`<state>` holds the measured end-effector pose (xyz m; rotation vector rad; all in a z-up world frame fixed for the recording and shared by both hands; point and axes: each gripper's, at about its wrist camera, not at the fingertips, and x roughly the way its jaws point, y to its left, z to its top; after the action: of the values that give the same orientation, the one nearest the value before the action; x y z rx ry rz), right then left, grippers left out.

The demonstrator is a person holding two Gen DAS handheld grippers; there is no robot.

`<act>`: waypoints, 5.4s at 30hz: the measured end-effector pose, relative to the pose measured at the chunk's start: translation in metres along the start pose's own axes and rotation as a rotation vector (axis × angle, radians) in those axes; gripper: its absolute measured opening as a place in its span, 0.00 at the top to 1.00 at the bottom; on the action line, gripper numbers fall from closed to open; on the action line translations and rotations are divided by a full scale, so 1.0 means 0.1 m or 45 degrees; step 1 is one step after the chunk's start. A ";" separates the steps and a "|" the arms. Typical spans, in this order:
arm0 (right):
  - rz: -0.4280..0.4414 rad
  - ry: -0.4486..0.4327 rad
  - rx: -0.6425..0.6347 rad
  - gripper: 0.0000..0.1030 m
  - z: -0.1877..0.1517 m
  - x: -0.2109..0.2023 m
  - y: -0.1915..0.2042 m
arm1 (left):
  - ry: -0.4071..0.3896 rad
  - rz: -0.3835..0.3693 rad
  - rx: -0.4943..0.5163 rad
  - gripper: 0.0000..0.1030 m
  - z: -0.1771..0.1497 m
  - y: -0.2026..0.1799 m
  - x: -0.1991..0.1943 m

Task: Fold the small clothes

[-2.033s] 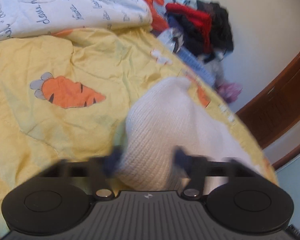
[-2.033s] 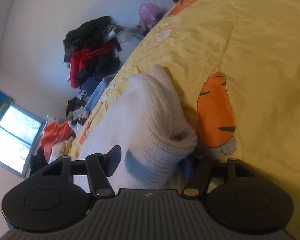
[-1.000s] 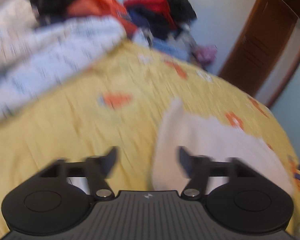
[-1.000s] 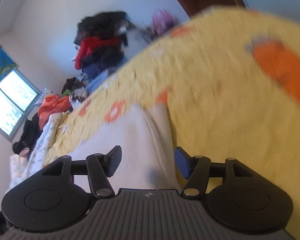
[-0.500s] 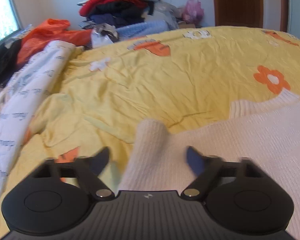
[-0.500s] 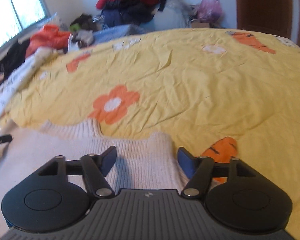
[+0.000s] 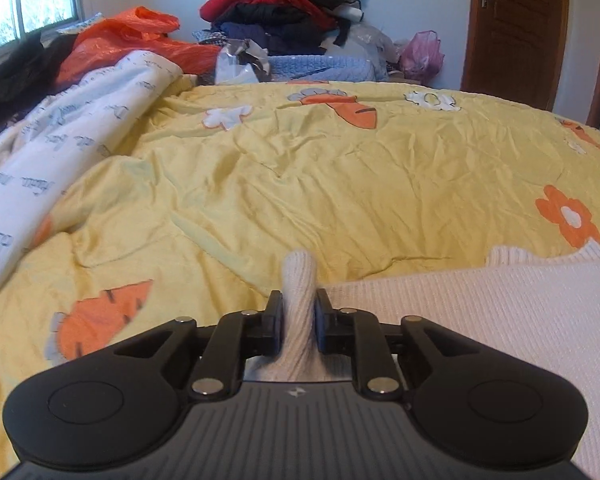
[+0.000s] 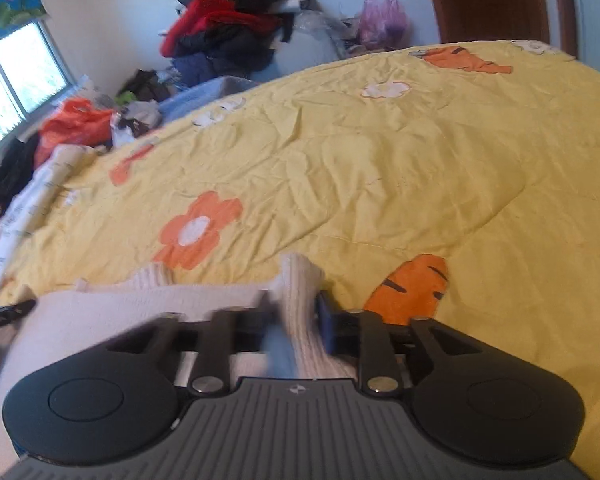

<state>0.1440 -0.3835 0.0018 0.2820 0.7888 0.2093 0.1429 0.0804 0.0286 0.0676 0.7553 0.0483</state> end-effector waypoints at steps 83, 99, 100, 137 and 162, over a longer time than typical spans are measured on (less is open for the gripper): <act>-0.035 -0.152 -0.332 0.10 -0.63 -0.77 0.89 | -0.178 -0.169 0.029 0.03 -1.31 -0.77 -1.21; -0.115 -0.202 -0.360 0.09 -0.86 -0.77 0.81 | -0.243 -0.064 0.040 0.03 -1.43 -0.53 -1.69; -0.096 -0.223 -0.352 0.09 -0.92 -0.88 0.80 | -0.230 -0.052 0.027 0.03 -1.47 -0.47 -1.72; 0.185 -0.101 -0.499 0.03 -1.63 -1.39 1.52 | -0.025 -0.558 -1.422 0.09 -1.75 0.59 -1.38; 0.588 0.399 -0.122 0.02 -0.29 -0.41 2.32 | -0.316 0.042 -0.418 0.73 -1.40 -0.38 -1.64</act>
<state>0.0764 -0.1719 0.0857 0.3430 1.0130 0.7377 -0.0718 0.0376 0.0364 -0.2234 0.4910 0.1909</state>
